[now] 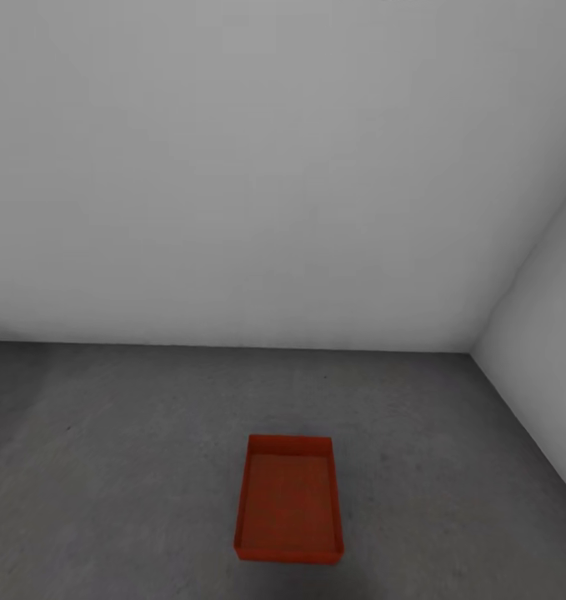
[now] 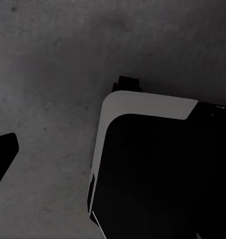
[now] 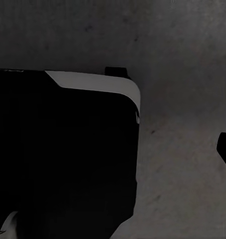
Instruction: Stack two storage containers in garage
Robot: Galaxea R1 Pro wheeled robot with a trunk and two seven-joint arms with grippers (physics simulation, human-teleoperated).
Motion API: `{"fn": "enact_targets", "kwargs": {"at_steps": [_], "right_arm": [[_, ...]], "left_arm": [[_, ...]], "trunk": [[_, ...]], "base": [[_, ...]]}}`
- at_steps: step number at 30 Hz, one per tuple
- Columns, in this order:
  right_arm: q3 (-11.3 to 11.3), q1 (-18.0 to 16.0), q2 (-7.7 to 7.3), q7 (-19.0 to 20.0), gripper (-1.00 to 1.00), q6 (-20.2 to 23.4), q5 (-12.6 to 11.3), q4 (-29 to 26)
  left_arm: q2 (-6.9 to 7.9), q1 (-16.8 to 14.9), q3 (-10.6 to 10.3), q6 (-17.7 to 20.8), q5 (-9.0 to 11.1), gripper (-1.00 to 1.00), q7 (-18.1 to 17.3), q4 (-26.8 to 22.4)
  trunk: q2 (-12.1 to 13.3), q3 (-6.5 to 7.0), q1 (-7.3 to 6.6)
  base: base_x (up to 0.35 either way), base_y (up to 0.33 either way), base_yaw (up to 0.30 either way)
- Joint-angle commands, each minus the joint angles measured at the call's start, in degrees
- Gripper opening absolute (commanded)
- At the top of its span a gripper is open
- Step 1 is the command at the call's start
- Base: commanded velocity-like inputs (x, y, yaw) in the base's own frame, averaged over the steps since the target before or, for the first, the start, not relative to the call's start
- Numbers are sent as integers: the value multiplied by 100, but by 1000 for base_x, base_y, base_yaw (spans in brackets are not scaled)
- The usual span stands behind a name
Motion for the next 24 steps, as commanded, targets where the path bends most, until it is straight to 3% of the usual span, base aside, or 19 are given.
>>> {"fn": "enact_targets", "kwargs": {"at_steps": [1, 24], "right_arm": [[49, -6, 7, -6, 100, -29, -47, 17], [51, -6, 12, -3, 100, 11, -24, 17]], "left_arm": [[0, -3, -3, 26, 43, 100, 8, -4], [-56, -3, 13, 28, 89, 100, 6, -5]], "trunk": [[-4, 4, 1], [-4, 214, 1]], "base": [[0, 0, 0], [0, 0, 0]]}}
